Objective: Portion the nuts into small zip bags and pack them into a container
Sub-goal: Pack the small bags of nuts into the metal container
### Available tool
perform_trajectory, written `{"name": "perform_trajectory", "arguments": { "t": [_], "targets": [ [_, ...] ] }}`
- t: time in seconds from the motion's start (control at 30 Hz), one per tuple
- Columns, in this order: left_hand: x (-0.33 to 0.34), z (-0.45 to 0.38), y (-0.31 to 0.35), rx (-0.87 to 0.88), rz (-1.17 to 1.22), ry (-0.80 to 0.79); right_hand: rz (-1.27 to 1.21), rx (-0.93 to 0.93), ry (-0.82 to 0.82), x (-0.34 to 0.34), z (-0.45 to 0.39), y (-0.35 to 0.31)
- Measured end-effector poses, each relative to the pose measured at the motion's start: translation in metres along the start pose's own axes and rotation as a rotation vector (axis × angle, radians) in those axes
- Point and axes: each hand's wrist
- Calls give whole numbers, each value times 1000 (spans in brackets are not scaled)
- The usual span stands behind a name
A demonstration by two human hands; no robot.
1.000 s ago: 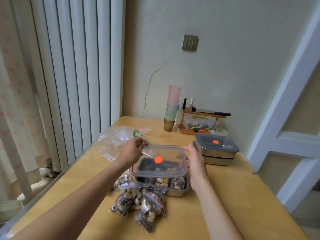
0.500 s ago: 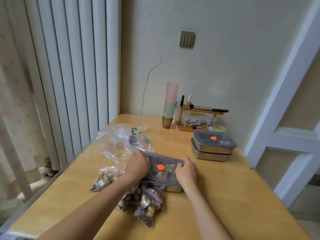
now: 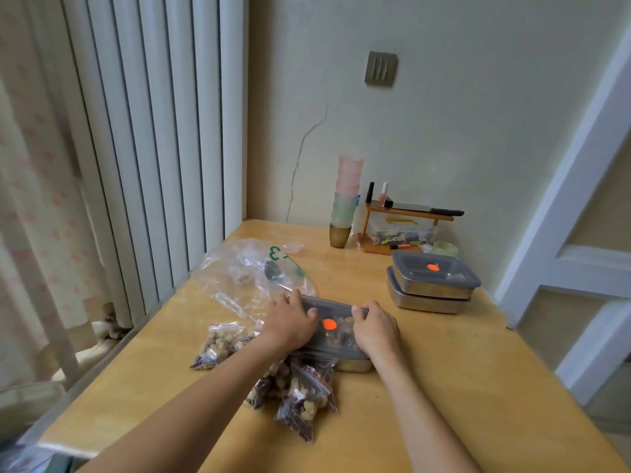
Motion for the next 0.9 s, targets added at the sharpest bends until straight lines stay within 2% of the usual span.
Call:
{"name": "perform_trajectory", "arguments": {
  "t": [0.1,0.27,0.53,0.7,0.9],
  "targets": [
    [-3,-4,-2,-14,250,81,-62,-22,56,-3,4,-1],
    [-4,-4,-2,-45,397,119,-233,-62,162,-12,9,-5],
    [5,-4,1,9,182,85,-259,-34,58,-10,8,3],
    [2,-11,4,-2,233,123,-250,-31,64,-6,8,6],
    [0,-24,12,-29,344,59,-241,-22,71,-11,-8,10]
  ]
}}
Point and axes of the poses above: each hand's wrist, its own z-axis away from the middle knuckle, its own x-axis out of the palm, y = z × x, and after that the axes turned 3 degrees about y, right-handed
